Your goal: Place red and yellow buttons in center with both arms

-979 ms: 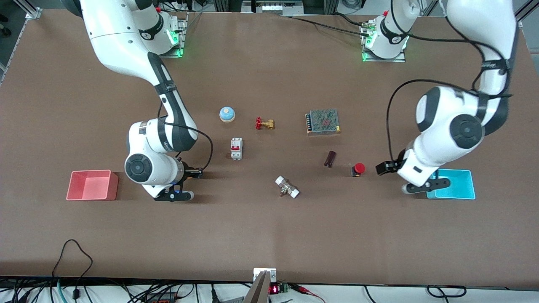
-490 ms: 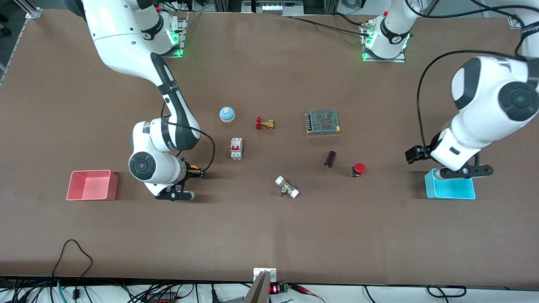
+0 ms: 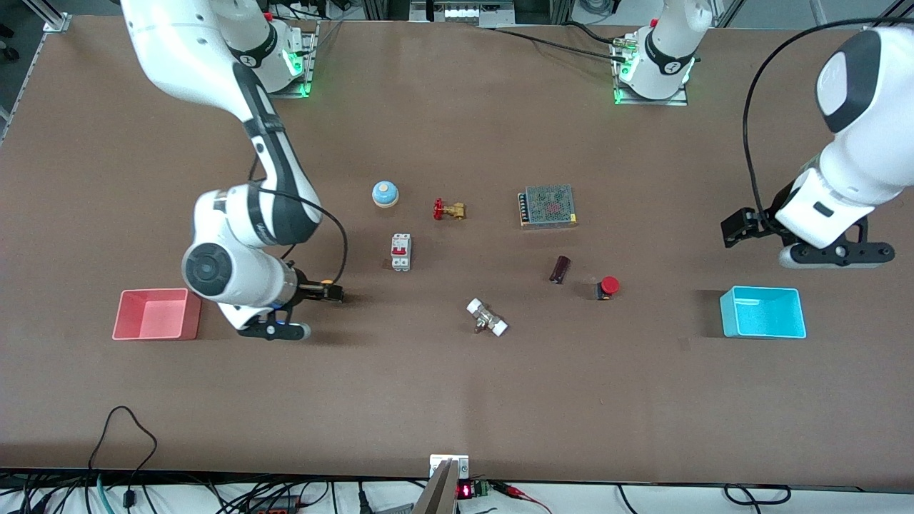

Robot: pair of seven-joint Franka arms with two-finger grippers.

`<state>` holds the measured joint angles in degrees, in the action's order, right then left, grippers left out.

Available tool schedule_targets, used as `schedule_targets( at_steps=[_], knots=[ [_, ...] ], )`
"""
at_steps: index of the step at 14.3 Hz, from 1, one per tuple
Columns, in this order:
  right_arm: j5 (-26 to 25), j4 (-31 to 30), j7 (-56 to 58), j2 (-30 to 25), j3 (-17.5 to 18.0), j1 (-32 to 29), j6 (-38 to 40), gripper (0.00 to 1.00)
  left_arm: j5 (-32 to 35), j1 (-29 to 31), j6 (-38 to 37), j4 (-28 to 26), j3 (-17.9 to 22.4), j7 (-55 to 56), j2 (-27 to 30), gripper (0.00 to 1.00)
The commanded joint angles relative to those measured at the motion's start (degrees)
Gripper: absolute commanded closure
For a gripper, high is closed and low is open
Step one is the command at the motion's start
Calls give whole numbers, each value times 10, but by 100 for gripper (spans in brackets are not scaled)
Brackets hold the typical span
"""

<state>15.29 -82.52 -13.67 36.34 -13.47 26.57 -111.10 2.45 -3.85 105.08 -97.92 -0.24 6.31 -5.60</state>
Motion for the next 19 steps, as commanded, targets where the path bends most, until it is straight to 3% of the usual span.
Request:
schedule_targets(
  at_steps=[1, 9, 12, 13, 16, 18, 19],
  knots=[
    [4, -8, -5, -61, -28, 2, 57, 0, 10, 6, -21, -10, -4, -22, 36, 0],
    [-3, 13, 3, -149, -126, 2, 144, 0, 10, 38, -52, -10, -2, -85, 65, 0],
    [-55, 28, 66, -178, -145, -14, 189, 0, 9, 39, -54, -10, -3, -87, 78, 0],
    [-83, 28, 102, -190, -135, -35, 196, 0, 6, 40, -53, -10, -2, -87, 86, 0],
    [-103, 27, 191, -223, -21, -176, 200, 0, 5, 40, -54, -11, -3, -87, 105, 0],
    [-139, 16, 196, -243, 42, -226, 201, 0, 4, 40, -57, -11, -3, -87, 110, 0],
    [-142, 0, 189, -256, 53, -233, 207, 0, 4, 39, -60, -10, -6, -87, 109, 0]
  ],
)
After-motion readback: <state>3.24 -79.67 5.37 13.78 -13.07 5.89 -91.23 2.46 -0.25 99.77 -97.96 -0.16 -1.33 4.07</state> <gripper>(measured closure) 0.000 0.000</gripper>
